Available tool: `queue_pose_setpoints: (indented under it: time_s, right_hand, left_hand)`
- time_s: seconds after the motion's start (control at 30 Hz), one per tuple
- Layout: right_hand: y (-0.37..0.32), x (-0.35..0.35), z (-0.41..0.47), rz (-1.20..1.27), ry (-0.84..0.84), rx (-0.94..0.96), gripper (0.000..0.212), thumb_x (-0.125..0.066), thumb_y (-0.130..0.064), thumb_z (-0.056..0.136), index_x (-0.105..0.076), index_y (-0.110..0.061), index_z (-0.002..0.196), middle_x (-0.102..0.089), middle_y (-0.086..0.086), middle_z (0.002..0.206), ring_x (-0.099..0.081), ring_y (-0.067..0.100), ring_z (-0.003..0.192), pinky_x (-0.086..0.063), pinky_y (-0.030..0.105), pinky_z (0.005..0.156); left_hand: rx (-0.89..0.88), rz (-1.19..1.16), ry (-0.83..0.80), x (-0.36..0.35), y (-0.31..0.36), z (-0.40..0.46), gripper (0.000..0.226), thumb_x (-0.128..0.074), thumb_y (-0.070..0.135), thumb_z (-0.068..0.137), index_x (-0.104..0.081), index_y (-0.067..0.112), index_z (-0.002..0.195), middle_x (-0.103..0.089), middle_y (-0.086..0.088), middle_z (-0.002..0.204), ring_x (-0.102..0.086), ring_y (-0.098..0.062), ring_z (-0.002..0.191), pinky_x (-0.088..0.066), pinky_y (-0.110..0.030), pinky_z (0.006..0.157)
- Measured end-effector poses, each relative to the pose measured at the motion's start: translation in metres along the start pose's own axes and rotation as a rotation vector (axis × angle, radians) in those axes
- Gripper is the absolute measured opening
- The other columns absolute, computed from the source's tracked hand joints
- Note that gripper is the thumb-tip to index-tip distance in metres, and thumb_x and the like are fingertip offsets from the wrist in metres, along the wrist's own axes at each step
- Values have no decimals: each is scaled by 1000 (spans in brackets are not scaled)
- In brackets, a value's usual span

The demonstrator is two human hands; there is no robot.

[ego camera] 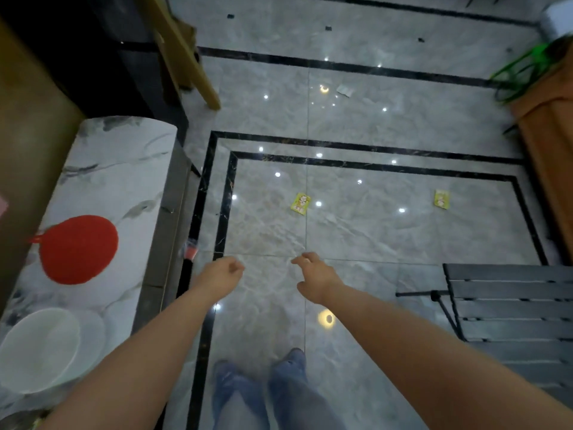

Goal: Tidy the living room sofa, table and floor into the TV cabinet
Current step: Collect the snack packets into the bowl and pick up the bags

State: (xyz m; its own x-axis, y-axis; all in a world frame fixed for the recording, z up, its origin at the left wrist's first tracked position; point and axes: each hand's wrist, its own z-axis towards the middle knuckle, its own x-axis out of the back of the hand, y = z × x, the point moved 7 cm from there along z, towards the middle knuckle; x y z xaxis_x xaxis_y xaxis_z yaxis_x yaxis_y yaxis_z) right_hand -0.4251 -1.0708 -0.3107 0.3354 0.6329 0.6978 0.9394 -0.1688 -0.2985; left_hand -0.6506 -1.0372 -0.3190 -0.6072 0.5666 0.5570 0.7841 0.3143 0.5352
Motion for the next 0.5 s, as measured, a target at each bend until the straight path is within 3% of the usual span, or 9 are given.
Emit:
queue_pose_setpoints:
  time_s: [0.3, 0.5]
  right_hand:
    - [79, 65, 20, 54, 70, -206, 64, -59, -20, 90, -36, -27, 148, -20, 5, 159, -38, 29, 138, -32, 40, 111]
    - [91, 127, 55, 312, 149, -351, 61, -60, -22, 91, -38, -24, 148, -24, 5, 157, -40, 25, 137, -34, 42, 113]
  left_hand:
    - [-93, 99, -105, -13, 92, 88, 21, -60, 24, 94, -71, 13, 109, -70, -5, 112, -63, -24, 107, -48, -29, 93]
    - [-192, 429, -240, 9, 144, 152, 22, -53, 38, 92, -67, 27, 103, -67, -2, 117, -63, -23, 106, -51, -38, 96]
